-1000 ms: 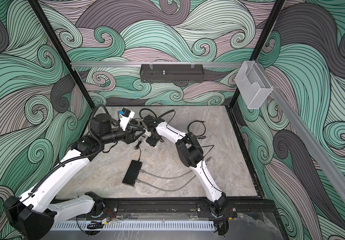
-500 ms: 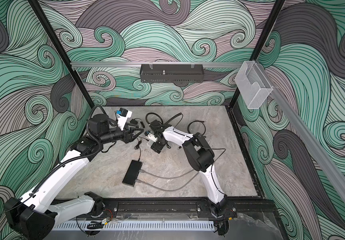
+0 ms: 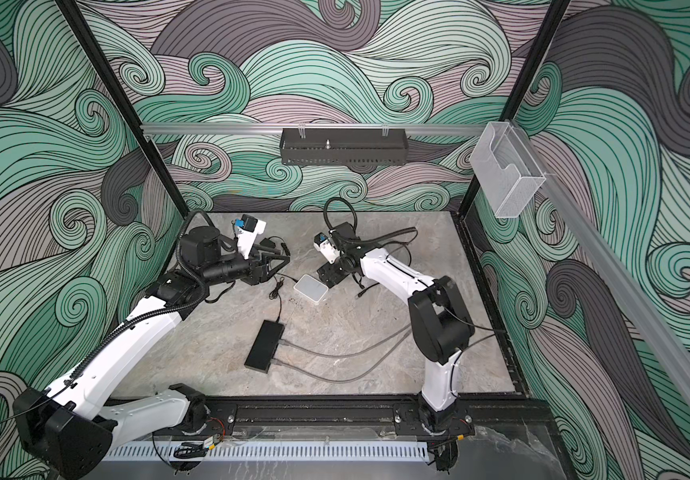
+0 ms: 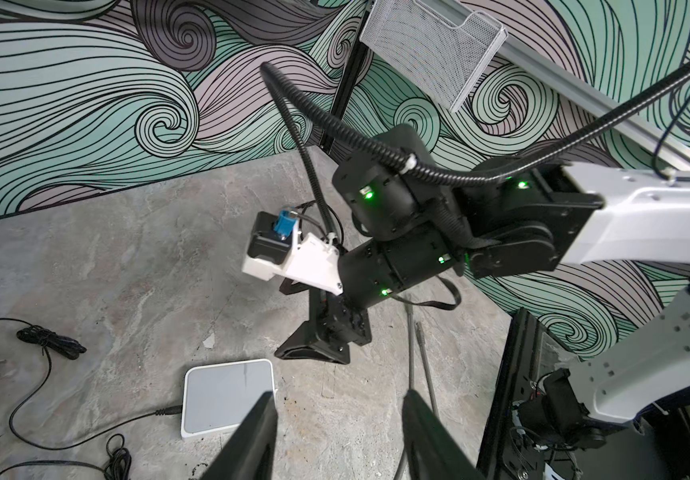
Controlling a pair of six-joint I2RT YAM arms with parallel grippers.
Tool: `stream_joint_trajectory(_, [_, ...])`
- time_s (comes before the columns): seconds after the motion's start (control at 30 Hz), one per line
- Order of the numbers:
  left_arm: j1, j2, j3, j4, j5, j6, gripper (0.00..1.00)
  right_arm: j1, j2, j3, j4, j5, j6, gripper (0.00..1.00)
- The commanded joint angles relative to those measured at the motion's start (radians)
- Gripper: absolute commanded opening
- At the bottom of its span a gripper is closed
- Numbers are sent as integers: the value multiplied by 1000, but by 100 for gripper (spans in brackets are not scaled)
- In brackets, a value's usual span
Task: Insert the plug into the switch port
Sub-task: 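Hold the router near the left gripper with the right gripper, plug attached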
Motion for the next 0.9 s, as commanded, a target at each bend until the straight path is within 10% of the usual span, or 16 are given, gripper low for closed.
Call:
stream_joint_trajectory(0.0, [10, 27, 13, 2, -37, -59, 51, 24, 63, 54, -29, -67, -21, 88])
stream_joint_trajectory(0.6, [67, -25, 17, 5, -23, -89, 51, 142, 336, 289, -123, 157, 15, 99])
stream_joint_trajectory(0.87, [75, -30, 20, 13, 11, -95, 50, 143, 314, 243, -57, 90, 135, 72])
